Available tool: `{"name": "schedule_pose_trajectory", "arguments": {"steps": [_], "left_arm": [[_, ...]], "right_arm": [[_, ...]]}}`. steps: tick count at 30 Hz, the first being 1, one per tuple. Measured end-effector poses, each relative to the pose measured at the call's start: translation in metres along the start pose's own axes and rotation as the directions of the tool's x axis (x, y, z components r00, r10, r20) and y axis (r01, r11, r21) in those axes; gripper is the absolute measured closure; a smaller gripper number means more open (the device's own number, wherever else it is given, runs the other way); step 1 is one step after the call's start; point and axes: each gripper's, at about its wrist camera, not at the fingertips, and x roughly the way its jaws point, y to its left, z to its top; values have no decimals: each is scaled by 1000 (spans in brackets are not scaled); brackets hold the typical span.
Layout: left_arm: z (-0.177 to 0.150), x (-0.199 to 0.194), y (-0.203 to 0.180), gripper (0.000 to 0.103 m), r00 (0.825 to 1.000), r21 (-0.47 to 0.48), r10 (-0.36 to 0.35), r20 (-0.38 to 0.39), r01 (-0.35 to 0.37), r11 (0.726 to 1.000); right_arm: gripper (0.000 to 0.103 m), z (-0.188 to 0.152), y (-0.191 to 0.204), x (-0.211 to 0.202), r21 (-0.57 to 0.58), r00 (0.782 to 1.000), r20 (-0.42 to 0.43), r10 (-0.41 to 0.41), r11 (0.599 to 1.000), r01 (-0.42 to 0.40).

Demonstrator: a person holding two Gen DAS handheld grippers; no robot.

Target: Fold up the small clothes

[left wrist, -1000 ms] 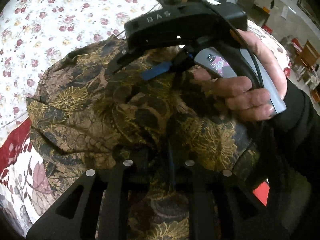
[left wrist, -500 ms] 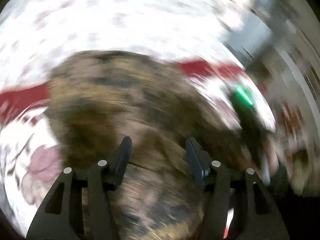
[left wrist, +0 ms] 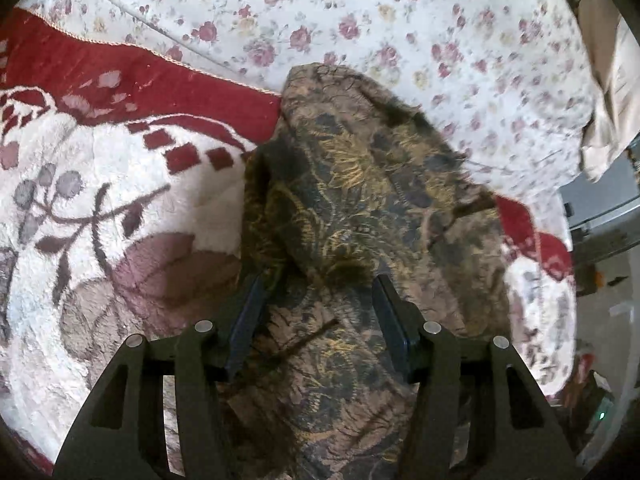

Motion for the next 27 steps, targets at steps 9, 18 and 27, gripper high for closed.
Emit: {"name": "schedule_pose_trajectory", "arguments": {"steps": [9, 18, 27], "left_arm": [[3, 2, 5, 47, 1000, -41, 7, 11, -7, 999], [-10, 16, -27, 47, 999, 75, 19, -35, -16, 997], [-17, 10, -37, 47, 999, 102, -3, -34, 6, 995]], "right_arm": [[22, 12, -7, -36, 25, 985, 135, 107, 994, -111], [26, 72, 7, 45, 49, 980, 3, 199, 979, -198], [93, 15, 49, 3, -14, 994, 100, -37, 999, 38]]}}
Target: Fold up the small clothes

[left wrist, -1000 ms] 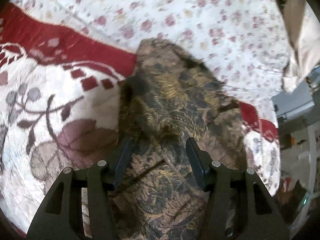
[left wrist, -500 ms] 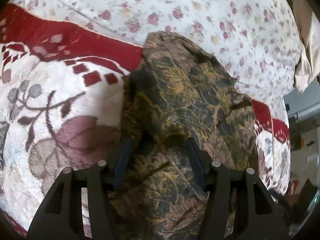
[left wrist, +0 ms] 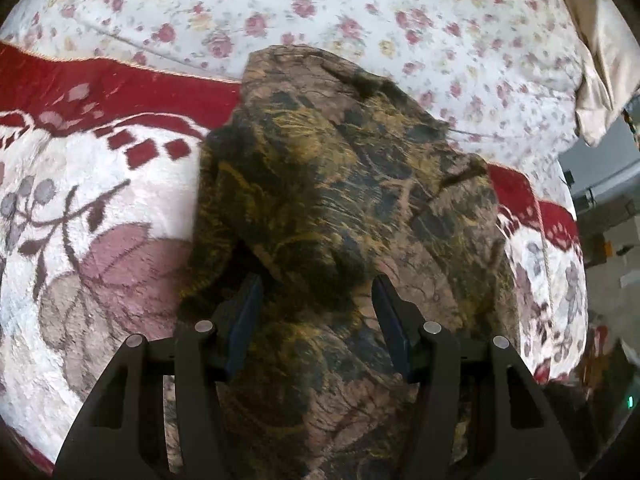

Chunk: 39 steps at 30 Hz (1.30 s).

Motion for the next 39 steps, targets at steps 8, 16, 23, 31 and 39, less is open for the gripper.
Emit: {"name": "schedule_pose_trajectory", "arguments": {"steps": [8, 16, 23, 31, 39], "left_arm": [[-3, -6, -1, 47, 1000, -4, 18, 15, -18, 1000], [20, -21, 71, 47, 995, -311, 24, 97, 7, 951], [32, 5, 102, 55, 997, -455, -8, 82, 44, 890], [41, 34, 87, 56, 999, -424, -9, 52, 30, 905], [47, 37, 107, 93, 997, -482, -65, 50, 81, 872]], "right_arm": [[91, -87, -19, -3, 202, 978, -126, 164, 970, -136], [22, -16, -23, -50, 133, 980, -7, 198, 972, -195], [22, 119, -6, 34, 43, 946, -78, 315, 949, -313], [28, 248, 46, 162, 19, 907, -222, 358, 932, -363], [66, 292, 102, 264, -21, 913, -315, 261, 959, -281]]}}
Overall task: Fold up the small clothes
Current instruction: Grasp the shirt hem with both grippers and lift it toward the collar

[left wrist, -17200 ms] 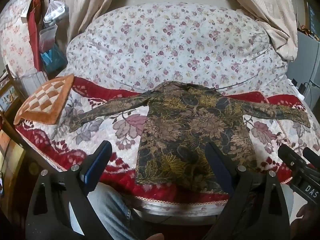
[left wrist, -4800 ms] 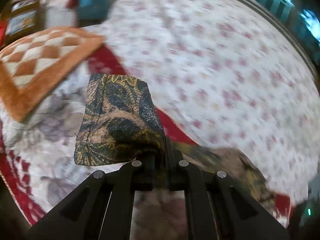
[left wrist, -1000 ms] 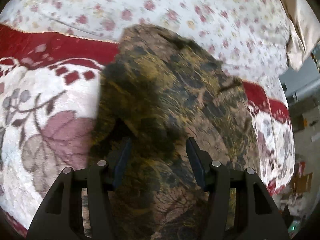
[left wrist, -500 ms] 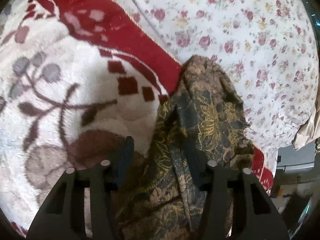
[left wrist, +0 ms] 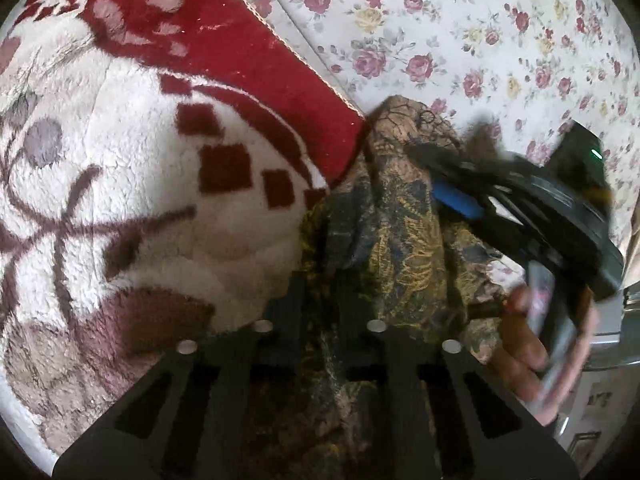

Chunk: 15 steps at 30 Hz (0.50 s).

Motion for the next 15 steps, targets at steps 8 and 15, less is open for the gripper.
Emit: {"name": "schedule_pose_trajectory", "arguments": {"steps": [8, 15], "left_arm": [[3, -19, 15, 95, 998, -97, -59, 29, 61, 993], [7, -22, 18, 90, 997, -119, -71, 12, 72, 990]], "right_arm": [[102, 22, 0, -15, 70, 992, 118, -54, 997, 46], [101, 8, -22, -15, 143, 995, 90, -41, 989, 28]]}}
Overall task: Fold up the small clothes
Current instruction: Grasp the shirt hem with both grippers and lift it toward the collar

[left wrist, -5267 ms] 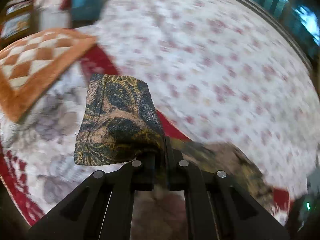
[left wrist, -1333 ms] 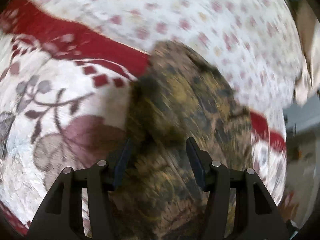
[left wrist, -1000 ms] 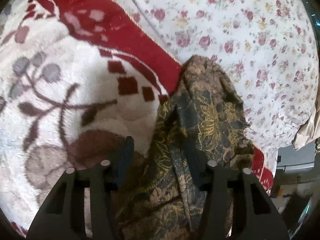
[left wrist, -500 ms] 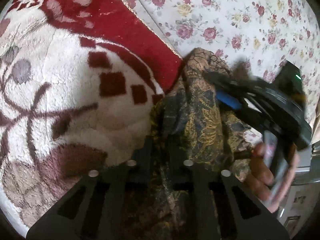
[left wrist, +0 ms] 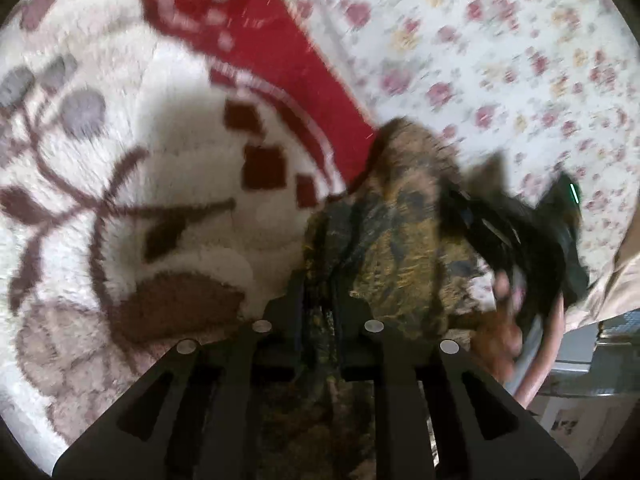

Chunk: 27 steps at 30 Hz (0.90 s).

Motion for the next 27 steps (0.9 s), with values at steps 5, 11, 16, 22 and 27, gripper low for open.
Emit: {"name": "schedule_pose_trajectory", "arguments": {"steps": [5, 11, 16, 22, 27], "left_arm": [[-6, -24, -14, 57, 991, 68, 25, 135, -34, 997], [-41, -19, -39, 55, 971, 247, 133, 197, -180, 952], [-100, -14, -74, 55, 882, 457, 248, 401, -428, 780], [-153, -37, -96, 55, 802, 408, 262, 536, -518, 752], [-193, -55, -143, 54, 757, 454, 221, 615, -569, 685]], "right_arm": [[13, -71, -9, -120, -53, 973, 186, 135, 990, -128], [1, -181, -75, -225, 56, 930, 366, 22, 997, -45], [1, -241, -125, -239, 132, 897, 440, -53, 991, -6], [1, -236, -136, -249, 99, 883, 466, -50, 995, 5], [1, -244, -139, -276, 55, 885, 465, 16, 997, -47]]}}
